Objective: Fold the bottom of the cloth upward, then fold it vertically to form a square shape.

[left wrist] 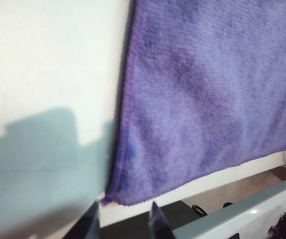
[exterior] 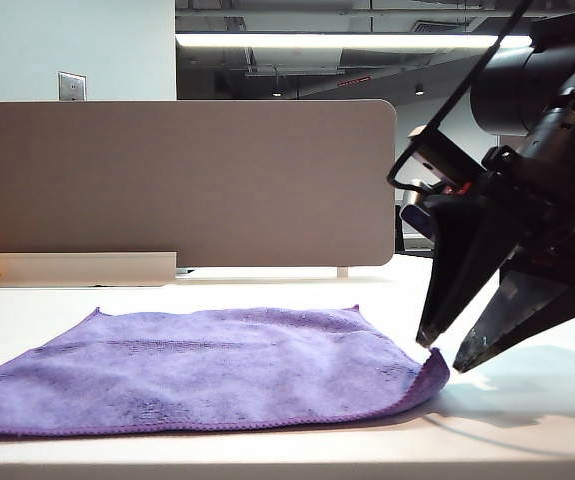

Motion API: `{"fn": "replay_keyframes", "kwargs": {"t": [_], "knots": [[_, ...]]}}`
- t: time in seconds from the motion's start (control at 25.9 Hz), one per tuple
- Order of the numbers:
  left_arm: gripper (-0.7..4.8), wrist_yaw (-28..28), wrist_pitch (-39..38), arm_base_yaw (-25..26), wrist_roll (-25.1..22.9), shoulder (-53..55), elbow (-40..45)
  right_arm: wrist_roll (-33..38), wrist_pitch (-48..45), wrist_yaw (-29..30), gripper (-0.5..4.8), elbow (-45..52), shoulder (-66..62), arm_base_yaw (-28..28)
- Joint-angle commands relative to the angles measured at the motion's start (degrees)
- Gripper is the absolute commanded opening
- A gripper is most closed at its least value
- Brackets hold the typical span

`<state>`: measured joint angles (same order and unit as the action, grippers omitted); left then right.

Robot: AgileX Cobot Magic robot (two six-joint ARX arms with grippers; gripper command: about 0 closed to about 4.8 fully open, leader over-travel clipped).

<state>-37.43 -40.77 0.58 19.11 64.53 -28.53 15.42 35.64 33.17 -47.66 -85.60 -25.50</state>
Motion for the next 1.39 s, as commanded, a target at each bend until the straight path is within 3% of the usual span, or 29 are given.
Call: {"fn": "replay_keyframes", "kwargs": {"t": [0.04, 0.19, 0.31, 0.58, 0.89, 1.12, 1.23, 1.39], "knots": [[1.29, -0.4, 1.2, -0.3, -0.2, 1.5, -0.2, 0.1, -0.3, 0.4, 1.49, -0.1, 0.2, -0.1], [1.29, -0.2, 3.5, -3.9, -0.2, 4.9, -0.2, 0.1, -0.3, 0.4, 1.49, -0.1, 0.2, -0.1], [1.29, 0.0, 7.7, -7.0, 2.6, 7.0, -0.2, 0.2, 0.0, 0.4, 1.49, -0.1, 0.2, -0.1], [1.28, 1.9, 10.1, -7.4, 3.8, 7.2, -0.2, 0.2, 0.1, 0.4, 1.47, -0.1, 0.2, -0.1], [0.79, 1.9, 11.0, -7.4, 3.8, 7.3, -0.2, 0.2, -0.1, 0.4, 0.48, -0.1, 0.2, -0.1], [0.53, 2.3, 11.3, -7.4, 3.8, 7.3, -0.2, 0.2, -0.1, 0.4, 0.53, -0.1, 0.2, -0.1], [0.52, 2.3, 11.6, -7.4, 3.8, 7.3, -0.2, 1.0, 0.5, 0.5, 1.11, -0.1, 0.2, -0.1], [0.52, 2.0, 11.7, -7.4, 3.8, 7.3, -0.2, 1.1, 1.6, 0.5, 1.19, -0.1, 0.2, -0.1]]}}
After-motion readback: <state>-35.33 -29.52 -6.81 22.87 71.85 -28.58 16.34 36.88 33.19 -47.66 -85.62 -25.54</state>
